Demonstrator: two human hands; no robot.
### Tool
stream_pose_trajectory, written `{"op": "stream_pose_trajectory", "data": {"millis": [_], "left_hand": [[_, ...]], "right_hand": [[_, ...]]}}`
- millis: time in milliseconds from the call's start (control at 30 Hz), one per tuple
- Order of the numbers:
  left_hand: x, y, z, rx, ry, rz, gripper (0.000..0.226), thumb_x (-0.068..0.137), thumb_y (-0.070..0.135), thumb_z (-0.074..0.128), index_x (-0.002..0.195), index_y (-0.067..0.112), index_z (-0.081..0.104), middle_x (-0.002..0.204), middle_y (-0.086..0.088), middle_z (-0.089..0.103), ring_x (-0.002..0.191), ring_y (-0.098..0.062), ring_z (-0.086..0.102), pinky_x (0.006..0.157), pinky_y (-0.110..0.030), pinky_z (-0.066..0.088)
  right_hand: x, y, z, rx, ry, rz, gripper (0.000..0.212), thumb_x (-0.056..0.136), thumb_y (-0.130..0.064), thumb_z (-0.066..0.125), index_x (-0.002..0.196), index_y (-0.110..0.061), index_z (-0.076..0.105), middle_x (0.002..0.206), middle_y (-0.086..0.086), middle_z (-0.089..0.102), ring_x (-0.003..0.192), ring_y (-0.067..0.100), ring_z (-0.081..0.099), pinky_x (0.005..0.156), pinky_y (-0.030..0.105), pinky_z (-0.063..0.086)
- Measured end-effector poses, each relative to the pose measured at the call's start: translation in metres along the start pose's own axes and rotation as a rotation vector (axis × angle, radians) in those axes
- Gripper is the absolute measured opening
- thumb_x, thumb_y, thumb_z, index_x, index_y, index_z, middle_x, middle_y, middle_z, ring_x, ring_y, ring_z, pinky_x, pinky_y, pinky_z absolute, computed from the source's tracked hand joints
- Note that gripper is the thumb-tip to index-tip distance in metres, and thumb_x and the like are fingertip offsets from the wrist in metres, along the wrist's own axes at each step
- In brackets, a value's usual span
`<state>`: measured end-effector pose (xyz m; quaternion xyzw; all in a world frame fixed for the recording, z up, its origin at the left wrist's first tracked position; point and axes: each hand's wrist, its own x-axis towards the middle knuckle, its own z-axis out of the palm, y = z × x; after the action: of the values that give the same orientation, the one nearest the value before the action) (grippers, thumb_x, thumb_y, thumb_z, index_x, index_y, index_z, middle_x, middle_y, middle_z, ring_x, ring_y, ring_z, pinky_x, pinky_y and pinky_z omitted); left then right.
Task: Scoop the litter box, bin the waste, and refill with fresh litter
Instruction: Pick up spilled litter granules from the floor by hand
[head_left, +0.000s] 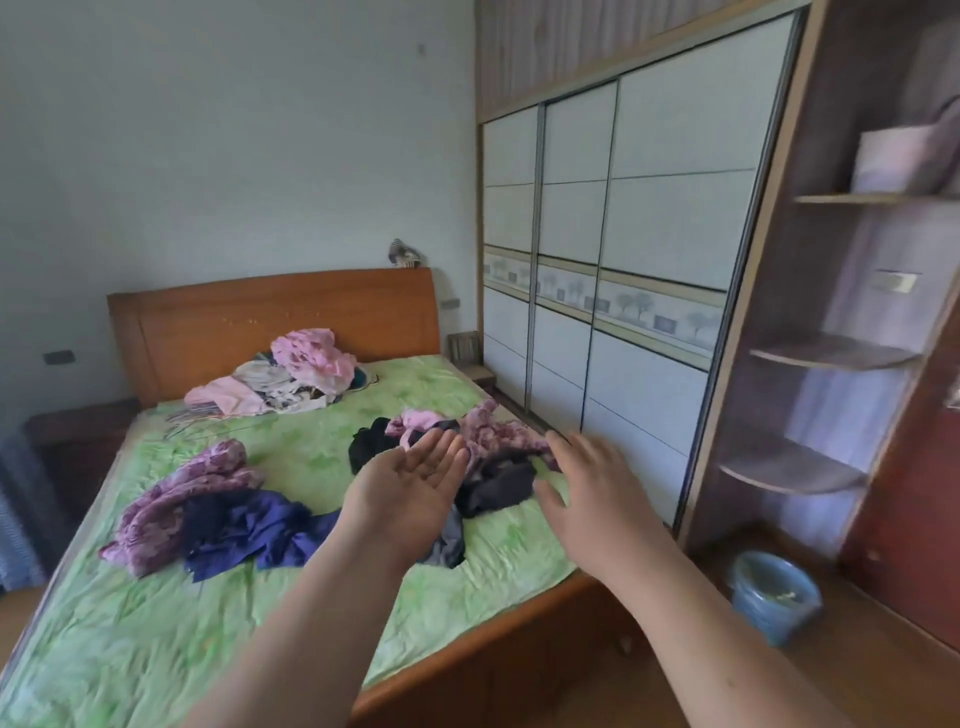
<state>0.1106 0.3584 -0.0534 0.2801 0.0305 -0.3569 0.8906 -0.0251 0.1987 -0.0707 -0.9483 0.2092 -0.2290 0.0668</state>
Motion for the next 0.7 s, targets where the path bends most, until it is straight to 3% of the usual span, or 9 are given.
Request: {"op": "stream_pose_trajectory", "data": {"millis": [267, 433, 567, 700], "left_hand": [[0.047, -0.178, 0.109, 0.037, -0.109, -0.181, 0.037, 0.104, 0.007, 0.029, 0.131, -0.010, 0.047, 0.131, -0.026, 0.054, 0.125, -0.037, 0.050, 0.105, -0.043, 0.042], [0.077, -0.287, 0.168, 0.001, -0.157, -0.282, 0.040, 0.107, 0.015, 0.027, 0.128, -0.011, 0.049, 0.126, -0.028, 0.056, 0.112, -0.039, 0.054, 0.100, -0.044, 0.045], [0.091, -0.367, 0.202, -0.022, -0.138, -0.370, 0.042, 0.107, 0.017, 0.025, 0.114, -0.012, 0.054, 0.119, -0.028, 0.058, 0.116, -0.038, 0.052, 0.108, -0.044, 0.041], [0.115, -0.425, 0.220, -0.019, -0.105, -0.447, 0.043, 0.106, 0.017, 0.025, 0.122, -0.011, 0.053, 0.126, -0.027, 0.057, 0.110, -0.038, 0.057, 0.103, -0.044, 0.045]], "right_hand": [[-0.037, 0.188, -0.061, -0.114, 0.059, 0.215, 0.067, 0.092, -0.053, 0.027, 0.147, -0.017, 0.041, 0.142, 0.001, 0.047, 0.135, 0.028, 0.036, 0.107, 0.045, 0.041], [-0.059, 0.301, -0.095, -0.170, 0.079, 0.297, 0.057, 0.099, -0.044, 0.045, 0.149, -0.019, 0.038, 0.147, 0.001, 0.044, 0.138, 0.026, 0.033, 0.108, 0.042, 0.039], [-0.079, 0.374, -0.113, -0.194, 0.035, 0.390, 0.057, 0.099, -0.046, 0.045, 0.149, -0.020, 0.037, 0.148, -0.001, 0.044, 0.139, 0.023, 0.032, 0.111, 0.042, 0.037], [-0.092, 0.425, -0.125, -0.216, 0.036, 0.479, 0.061, 0.094, -0.051, 0.038, 0.146, -0.019, 0.042, 0.138, 0.000, 0.052, 0.132, 0.026, 0.039, 0.106, 0.043, 0.042]]}}
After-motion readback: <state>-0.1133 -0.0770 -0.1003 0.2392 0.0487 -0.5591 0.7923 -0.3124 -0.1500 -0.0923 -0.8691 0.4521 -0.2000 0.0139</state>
